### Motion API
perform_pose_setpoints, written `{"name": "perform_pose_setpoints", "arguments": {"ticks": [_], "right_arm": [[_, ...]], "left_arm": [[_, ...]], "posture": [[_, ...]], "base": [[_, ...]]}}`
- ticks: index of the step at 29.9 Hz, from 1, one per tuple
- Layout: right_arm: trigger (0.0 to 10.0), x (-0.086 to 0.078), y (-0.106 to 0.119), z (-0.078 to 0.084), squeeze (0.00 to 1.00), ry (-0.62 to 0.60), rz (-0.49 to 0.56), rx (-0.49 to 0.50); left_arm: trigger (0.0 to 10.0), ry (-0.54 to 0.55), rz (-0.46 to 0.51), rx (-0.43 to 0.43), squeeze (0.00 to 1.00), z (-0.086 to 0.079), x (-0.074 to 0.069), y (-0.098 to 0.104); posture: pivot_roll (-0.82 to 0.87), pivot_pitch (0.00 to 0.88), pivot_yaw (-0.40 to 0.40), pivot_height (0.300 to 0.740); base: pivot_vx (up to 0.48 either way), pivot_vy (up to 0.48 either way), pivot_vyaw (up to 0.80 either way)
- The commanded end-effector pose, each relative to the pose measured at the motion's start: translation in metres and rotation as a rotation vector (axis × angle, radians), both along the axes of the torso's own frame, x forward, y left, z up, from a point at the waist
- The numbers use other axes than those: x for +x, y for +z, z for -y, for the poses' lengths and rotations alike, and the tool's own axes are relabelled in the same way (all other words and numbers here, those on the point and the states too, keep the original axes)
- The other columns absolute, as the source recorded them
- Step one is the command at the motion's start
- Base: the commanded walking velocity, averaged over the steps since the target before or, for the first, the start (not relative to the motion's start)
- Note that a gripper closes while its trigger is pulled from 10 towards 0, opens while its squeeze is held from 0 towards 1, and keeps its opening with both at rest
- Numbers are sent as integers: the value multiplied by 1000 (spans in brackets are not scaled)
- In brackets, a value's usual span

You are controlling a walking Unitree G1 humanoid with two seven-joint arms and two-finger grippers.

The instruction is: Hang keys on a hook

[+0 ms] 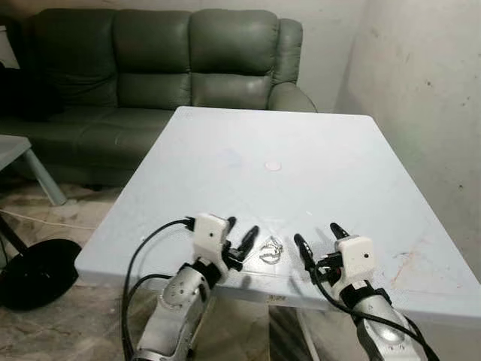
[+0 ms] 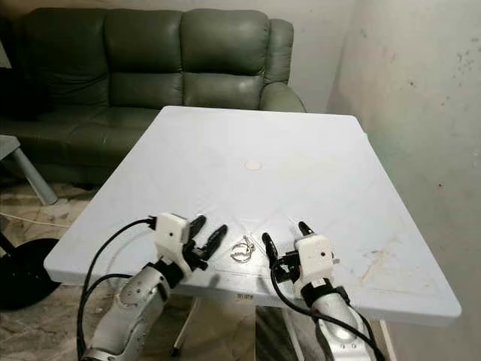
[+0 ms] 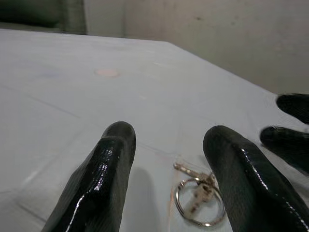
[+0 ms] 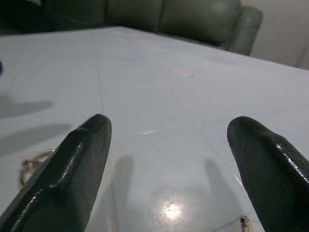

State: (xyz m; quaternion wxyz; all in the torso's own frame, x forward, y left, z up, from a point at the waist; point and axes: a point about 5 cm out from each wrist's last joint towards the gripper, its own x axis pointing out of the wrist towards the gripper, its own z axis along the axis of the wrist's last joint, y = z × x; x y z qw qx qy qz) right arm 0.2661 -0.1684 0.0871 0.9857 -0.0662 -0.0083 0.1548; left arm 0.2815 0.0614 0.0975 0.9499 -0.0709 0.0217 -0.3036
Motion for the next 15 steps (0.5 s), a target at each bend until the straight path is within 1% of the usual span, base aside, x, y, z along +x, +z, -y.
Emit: {"name": "perform_pose_setpoints", "arguments": {"ticks": [1, 2, 3, 6, 8, 10, 11, 13, 15], "right_arm": [[10000, 3, 0, 3, 0, 10, -18, -1], [10000, 4, 0, 6, 0, 25, -27, 5], [10000, 5, 0, 12, 0, 53, -37, -12], [10000, 5, -3, 25, 0, 91, -73, 2], [10000, 5, -3, 27, 0, 95, -73, 2], [10000, 1, -6, 32, 0, 138, -101, 9], [10000, -3, -9, 36, 0, 177, -138, 28], [10000, -4, -10, 37, 0, 189, -145, 33], [10000, -9, -14, 41, 0, 225, -179, 41]], "left_arm": [[10000, -14, 9, 17, 0, 1, -1, 3], [10000, -20, 9, 22, 0, 2, -2, 2], [10000, -32, 10, 28, 0, 4, -4, 3], [10000, -42, 3, 27, 0, 5, -5, 2], [10000, -44, 3, 27, 0, 5, -6, 3], [10000, -48, 0, 29, 0, 5, -7, 3], [10000, -49, -3, 31, 0, 5, -7, 3], [10000, -49, -4, 31, 0, 5, -7, 3], [10000, -53, -7, 31, 0, 6, -7, 3]], "posture": [[-64, 0, -7, 740], [-64, 0, -7, 740], [-64, 0, -7, 740], [-61, 3, -6, 740], [-61, 3, -6, 740], [-61, 4, -8, 740], [-64, 7, -6, 740], [-64, 7, -6, 740], [-66, 8, -5, 740]], "base": [[0, 0, 0], [0, 0, 0], [0, 0, 0], [0, 0, 0], [0, 0, 0], [0, 0, 0], [0, 0, 0], [0, 0, 0], [0, 0, 0]]}}
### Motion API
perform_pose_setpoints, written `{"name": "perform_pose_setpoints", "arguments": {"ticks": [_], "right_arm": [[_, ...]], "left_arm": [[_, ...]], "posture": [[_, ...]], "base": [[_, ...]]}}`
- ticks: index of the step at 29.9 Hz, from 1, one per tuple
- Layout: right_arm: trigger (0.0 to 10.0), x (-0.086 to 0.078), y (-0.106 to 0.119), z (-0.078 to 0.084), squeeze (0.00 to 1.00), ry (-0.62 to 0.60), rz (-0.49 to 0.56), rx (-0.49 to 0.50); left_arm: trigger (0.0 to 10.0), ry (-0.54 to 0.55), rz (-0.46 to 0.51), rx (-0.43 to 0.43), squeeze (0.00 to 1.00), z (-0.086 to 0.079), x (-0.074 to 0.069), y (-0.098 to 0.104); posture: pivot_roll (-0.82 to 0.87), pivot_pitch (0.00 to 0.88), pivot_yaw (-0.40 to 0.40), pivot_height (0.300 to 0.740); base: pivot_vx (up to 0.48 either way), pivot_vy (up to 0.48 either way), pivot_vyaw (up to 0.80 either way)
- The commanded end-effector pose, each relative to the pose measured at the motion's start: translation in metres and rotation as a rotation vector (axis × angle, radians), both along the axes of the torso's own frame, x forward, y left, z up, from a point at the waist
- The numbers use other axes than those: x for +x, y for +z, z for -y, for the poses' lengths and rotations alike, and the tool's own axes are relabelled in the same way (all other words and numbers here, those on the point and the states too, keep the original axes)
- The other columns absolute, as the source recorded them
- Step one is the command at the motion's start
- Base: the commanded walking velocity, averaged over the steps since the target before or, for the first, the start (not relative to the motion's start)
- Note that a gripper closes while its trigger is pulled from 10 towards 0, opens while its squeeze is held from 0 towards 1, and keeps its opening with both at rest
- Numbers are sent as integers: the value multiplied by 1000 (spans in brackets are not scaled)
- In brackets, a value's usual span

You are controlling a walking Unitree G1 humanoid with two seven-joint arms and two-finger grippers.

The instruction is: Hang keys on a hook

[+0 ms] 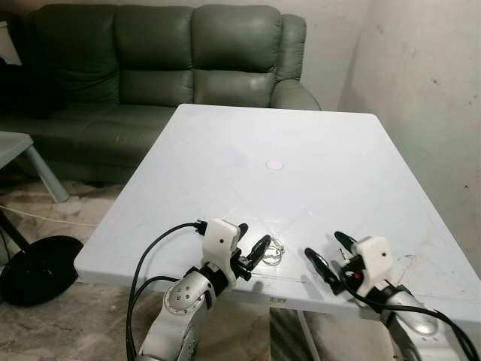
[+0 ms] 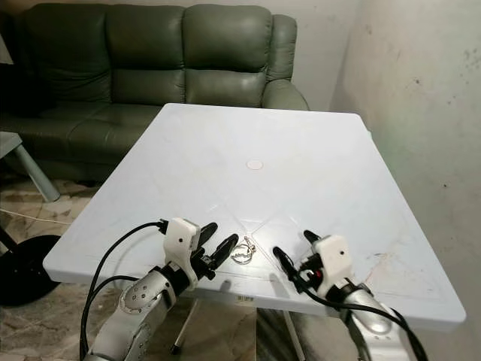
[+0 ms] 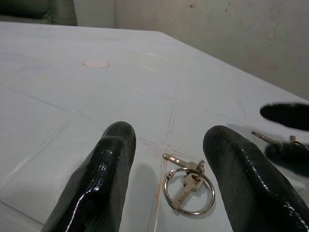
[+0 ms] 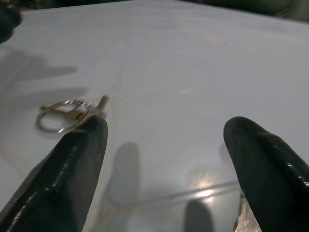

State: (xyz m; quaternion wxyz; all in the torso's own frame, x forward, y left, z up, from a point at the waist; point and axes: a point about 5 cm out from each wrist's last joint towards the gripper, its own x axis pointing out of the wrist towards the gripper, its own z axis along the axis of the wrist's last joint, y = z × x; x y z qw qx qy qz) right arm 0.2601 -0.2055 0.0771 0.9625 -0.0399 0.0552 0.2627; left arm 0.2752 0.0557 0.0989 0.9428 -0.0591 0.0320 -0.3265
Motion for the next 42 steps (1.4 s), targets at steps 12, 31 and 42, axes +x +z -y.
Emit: {"name": "perform_pose_setpoints", "arguments": {"ticks": [12, 31, 42], "right_arm": [[10000, -5, -12, 20, 0, -35, -67, 45], [9882, -3, -12, 53, 0, -140, -37, 53], [10000, -11, -13, 72, 0, -109, -59, -16]], "left_arm": [[10000, -15, -2, 3, 0, 3, -2, 3], [10000, -13, -9, -2, 0, 4, -3, 3], [10000, -22, -9, -7, 0, 6, -1, 4]], "posture": [[-71, 13, 0, 740], [-69, 4, 0, 740], [-80, 0, 7, 740]], "base": [[0, 0, 0], [0, 0, 0], [0, 0, 0]]}}
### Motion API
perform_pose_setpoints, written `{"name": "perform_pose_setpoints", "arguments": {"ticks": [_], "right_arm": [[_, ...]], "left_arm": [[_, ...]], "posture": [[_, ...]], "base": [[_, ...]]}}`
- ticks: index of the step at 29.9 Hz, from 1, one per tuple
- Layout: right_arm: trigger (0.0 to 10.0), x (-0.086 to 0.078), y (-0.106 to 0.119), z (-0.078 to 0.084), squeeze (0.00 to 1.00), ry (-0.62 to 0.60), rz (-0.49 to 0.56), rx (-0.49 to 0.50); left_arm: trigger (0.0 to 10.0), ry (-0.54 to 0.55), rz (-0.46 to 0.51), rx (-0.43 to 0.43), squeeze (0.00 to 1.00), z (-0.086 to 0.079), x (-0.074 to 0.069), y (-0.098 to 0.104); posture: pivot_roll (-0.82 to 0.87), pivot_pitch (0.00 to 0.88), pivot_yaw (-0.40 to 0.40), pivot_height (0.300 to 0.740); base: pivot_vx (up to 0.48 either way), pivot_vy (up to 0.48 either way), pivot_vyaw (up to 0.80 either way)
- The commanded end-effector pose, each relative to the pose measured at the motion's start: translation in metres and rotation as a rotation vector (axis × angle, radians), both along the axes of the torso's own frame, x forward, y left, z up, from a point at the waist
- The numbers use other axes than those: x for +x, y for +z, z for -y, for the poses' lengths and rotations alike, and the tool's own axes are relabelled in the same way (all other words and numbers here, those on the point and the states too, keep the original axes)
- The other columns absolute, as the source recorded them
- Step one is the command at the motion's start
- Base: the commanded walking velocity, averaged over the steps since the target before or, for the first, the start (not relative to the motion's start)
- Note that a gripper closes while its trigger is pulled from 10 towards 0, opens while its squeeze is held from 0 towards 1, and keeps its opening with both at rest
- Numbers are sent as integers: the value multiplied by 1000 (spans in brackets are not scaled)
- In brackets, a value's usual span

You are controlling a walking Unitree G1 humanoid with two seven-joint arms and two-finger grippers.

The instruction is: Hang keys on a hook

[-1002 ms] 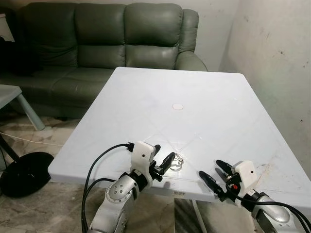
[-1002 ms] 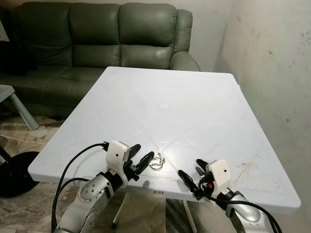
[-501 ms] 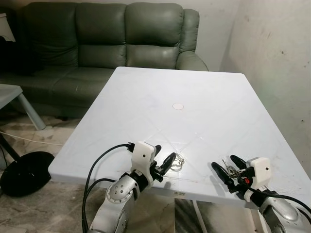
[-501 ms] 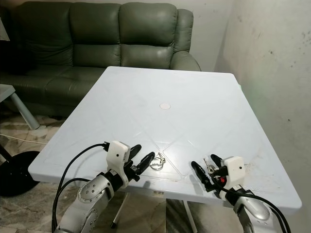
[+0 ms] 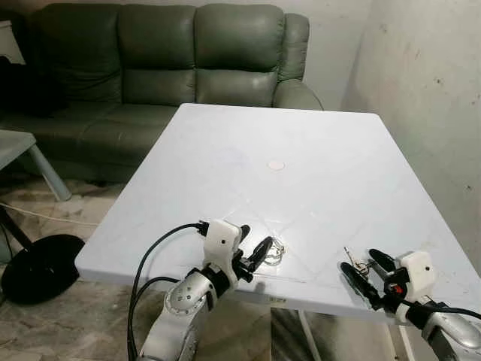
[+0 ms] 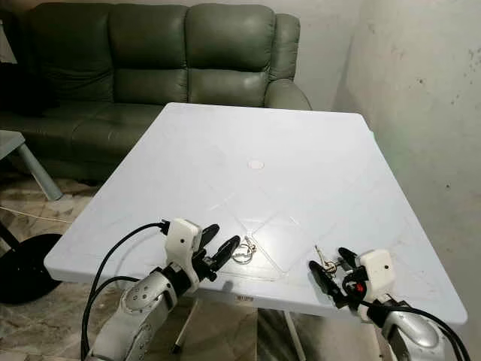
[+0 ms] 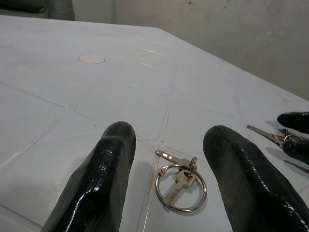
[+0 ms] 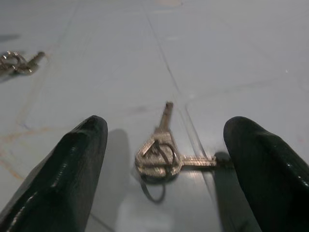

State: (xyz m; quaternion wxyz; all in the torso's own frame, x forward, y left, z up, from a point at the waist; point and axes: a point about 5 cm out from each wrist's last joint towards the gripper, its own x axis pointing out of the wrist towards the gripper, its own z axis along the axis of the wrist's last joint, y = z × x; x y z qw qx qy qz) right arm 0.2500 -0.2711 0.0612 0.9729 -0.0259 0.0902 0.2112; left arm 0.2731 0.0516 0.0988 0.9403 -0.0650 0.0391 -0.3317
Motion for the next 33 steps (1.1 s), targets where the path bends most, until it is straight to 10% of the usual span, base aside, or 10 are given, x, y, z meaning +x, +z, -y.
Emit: {"name": "perform_pose_setpoints", "arguments": {"ticks": [1, 10, 11, 18, 20, 24, 28, 31, 33], "right_arm": [[10000, -1, 3, 7, 0, 3, 10, -22], [3216, -6, 5, 17, 0, 31, -7, -46], [0, -7, 6, 19, 0, 32, -8, -48], [392, -9, 5, 23, 0, 46, -20, -59], [2902, -10, 5, 22, 0, 60, -28, -48], [0, -12, 3, 18, 0, 80, -35, -40], [0, -14, 1, 16, 0, 89, -46, -30], [3529, -15, 0, 16, 0, 93, -48, -31], [3412, -16, 0, 16, 0, 95, -50, -30]], "left_arm": [[10000, -11, 8, 0, 0, 2, 1, 4], [10000, -12, 7, 1, 0, 2, 1, 4], [10000, -11, 7, 1, 0, 2, 1, 4], [10000, -9, 5, -2, 0, 2, 2, 4], [10000, -9, 6, -2, 0, 2, 2, 4], [10000, -5, 3, -6, 0, 2, 2, 4], [10000, -6, 2, -7, 0, 3, 2, 4], [10000, -5, 1, -8, 0, 3, 3, 5], [10000, -5, 1, -9, 0, 3, 3, 5]], "posture": [[-80, 0, 7, 740], [-85, 4, 11, 740], [-85, 4, 11, 740], [-88, 5, 11, 740], [-87, 6, 11, 740], [-88, 7, 13, 740], [-89, 8, 12, 740], [-90, 10, 10, 740], [-90, 10, 10, 740]], "base": [[0, 0, 0], [0, 0, 0], [0, 0, 0], [0, 0, 0], [0, 0, 0], [0, 0, 0], [0, 0, 0], [0, 0, 0], [0, 0, 0]]}}
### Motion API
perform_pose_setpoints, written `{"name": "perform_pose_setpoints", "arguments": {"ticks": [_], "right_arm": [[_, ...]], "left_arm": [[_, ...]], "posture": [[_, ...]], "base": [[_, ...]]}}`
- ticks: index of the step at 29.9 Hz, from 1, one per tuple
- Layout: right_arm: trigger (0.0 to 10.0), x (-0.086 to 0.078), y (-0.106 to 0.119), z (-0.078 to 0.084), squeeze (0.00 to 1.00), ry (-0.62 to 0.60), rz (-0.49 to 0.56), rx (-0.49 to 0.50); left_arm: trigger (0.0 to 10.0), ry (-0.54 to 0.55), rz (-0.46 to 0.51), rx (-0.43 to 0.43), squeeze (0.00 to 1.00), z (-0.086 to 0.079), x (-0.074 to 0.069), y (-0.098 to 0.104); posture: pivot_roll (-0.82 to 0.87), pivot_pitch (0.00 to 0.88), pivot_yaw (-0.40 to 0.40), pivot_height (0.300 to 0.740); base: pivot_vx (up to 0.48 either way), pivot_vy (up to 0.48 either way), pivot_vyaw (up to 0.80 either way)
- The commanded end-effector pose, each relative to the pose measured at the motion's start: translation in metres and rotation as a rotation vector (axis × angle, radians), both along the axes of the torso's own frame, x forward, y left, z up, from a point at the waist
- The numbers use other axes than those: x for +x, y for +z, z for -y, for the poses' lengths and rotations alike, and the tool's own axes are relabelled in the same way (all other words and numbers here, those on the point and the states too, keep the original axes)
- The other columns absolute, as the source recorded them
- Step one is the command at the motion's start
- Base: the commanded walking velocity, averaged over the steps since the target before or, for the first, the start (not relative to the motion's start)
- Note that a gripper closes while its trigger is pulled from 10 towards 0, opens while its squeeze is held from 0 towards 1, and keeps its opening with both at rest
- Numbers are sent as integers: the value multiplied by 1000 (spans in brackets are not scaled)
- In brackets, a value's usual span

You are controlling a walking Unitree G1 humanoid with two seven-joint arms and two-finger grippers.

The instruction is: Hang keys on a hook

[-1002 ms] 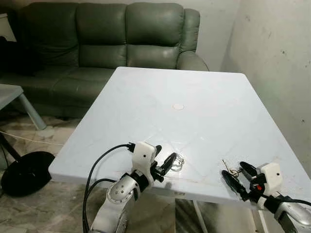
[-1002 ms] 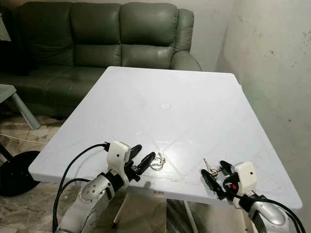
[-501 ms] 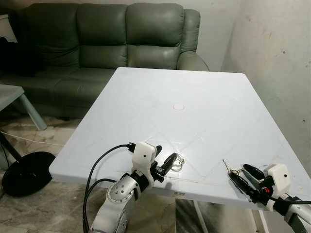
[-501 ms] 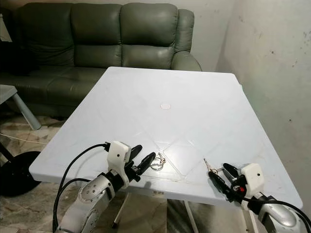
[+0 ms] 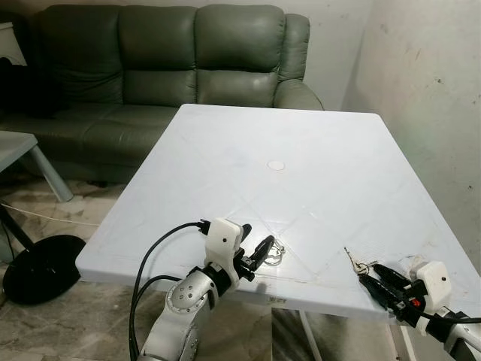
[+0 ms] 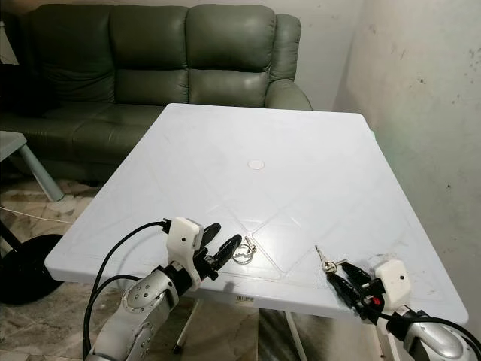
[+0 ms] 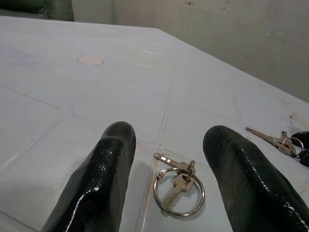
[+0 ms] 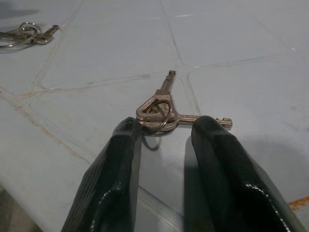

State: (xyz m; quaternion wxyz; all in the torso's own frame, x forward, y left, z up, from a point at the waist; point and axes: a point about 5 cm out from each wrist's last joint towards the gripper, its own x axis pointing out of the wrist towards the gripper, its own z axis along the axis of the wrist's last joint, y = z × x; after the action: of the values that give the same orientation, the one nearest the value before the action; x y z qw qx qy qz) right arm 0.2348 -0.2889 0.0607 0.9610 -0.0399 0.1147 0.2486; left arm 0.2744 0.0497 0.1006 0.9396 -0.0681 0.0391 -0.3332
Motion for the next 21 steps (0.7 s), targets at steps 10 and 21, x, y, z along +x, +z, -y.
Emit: {"name": "perform_pose_setpoints", "arguments": {"ticks": [10, 21], "right_arm": [[10000, 4, 2, -12, 0, 22, 1, 12], [10000, 8, 7, -19, 0, 37, 6, 21]], "left_arm": [[10000, -3, 0, -6, 0, 2, 0, 3], [10000, -4, -3, -4, 0, 2, 0, 2]], "posture": [[-91, 10, 9, 740], [-90, 13, 10, 740]], "base": [[0, 0, 0], [0, 0, 0]]}}
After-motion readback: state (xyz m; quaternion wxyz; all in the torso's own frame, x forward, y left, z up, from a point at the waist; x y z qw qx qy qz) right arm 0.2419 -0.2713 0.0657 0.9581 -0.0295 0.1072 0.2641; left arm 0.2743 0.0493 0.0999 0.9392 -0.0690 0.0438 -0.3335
